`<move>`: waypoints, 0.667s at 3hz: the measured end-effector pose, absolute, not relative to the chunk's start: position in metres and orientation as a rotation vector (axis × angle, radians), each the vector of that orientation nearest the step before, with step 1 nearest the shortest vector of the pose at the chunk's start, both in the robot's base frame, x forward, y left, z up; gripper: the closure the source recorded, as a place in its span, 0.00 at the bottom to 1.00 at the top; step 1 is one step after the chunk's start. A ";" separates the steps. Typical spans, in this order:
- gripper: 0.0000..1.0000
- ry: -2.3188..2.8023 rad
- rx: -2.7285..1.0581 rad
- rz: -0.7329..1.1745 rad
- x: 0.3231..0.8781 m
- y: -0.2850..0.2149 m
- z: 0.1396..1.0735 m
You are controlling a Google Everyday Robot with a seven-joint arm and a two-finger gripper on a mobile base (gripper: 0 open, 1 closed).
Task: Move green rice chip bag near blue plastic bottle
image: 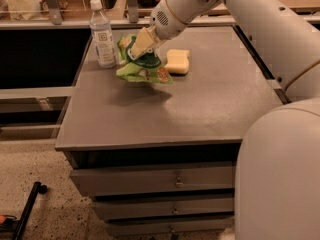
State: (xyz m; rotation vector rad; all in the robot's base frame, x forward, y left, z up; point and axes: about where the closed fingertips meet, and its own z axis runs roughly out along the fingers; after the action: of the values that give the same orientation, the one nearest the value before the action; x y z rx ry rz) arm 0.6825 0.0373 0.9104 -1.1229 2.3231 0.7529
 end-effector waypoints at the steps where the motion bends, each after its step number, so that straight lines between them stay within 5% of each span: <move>1: 0.35 2.325 -1.127 0.756 0.683 0.040 0.908; 2: 0.12 2.326 -1.131 0.760 0.683 0.042 0.906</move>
Offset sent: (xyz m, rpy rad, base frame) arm 0.0001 0.0021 -0.0020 -0.0002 0.0030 0.0030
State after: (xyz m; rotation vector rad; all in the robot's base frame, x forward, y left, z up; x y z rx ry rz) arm 0.6827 0.0420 0.9058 -1.1307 2.3264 0.7597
